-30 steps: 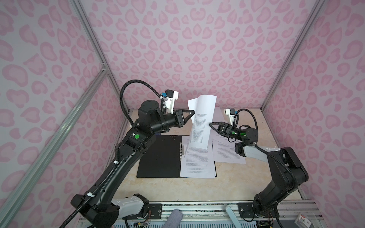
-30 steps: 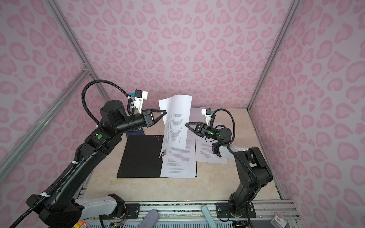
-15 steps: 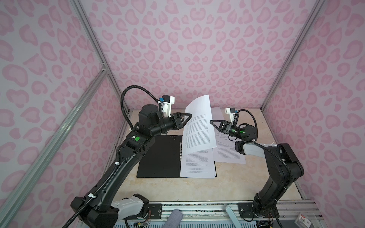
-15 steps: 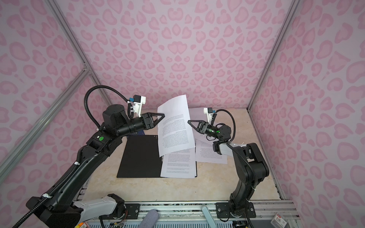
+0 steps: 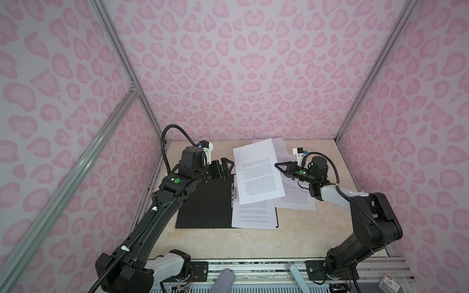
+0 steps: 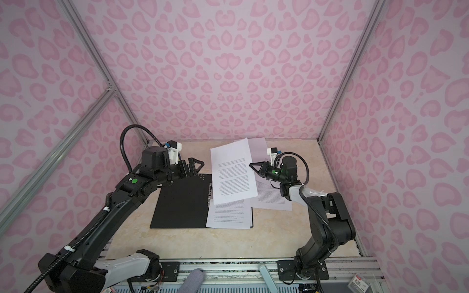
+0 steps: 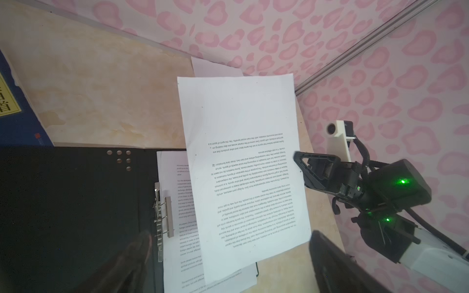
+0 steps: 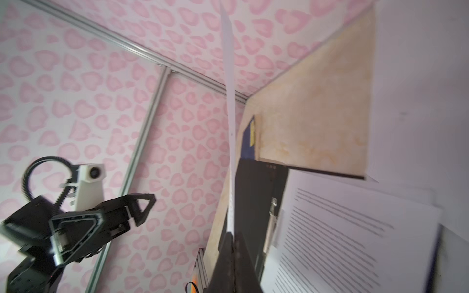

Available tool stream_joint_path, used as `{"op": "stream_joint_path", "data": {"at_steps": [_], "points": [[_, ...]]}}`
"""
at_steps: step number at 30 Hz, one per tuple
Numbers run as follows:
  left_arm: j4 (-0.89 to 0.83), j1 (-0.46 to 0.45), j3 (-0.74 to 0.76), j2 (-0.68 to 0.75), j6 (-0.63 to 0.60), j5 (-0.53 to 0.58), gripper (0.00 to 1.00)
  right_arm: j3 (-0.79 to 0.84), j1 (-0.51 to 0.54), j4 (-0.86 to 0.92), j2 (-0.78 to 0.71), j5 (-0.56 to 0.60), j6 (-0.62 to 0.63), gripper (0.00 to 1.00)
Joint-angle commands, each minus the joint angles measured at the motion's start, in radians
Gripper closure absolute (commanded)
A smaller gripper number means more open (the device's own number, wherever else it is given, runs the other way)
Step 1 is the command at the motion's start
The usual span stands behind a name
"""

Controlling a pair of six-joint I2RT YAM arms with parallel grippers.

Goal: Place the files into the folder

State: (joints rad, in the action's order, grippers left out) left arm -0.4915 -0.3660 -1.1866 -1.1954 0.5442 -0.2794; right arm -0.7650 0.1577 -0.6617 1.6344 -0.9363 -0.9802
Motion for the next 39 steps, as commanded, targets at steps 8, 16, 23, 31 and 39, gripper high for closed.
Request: {"op": "stream_joint_path", "data": {"at_steps": [8,16,23,31,39], "points": [[-0.199,0.021,0.077,-0.101,-0.105,-0.031,0.02,0.094,0.074,0.33,0.002,0.221,0.263,1.0],[-0.183,0.021,0.158,-0.136,-0.147,-0.085,0.02,0.136,0.124,0.318,-0.062,0.34,0.257,1.0],[-0.145,0.021,0.217,-0.181,-0.153,-0.14,0.02,0.168,0.19,0.237,-0.065,0.408,0.178,1.0],[-0.129,0.022,0.23,-0.192,-0.159,-0.146,0.02,0.181,0.229,0.191,-0.055,0.456,0.129,1.0],[-0.111,0.021,0.239,-0.192,-0.149,-0.163,0.02,0.181,0.256,0.158,-0.032,0.47,0.096,1.0]]}}
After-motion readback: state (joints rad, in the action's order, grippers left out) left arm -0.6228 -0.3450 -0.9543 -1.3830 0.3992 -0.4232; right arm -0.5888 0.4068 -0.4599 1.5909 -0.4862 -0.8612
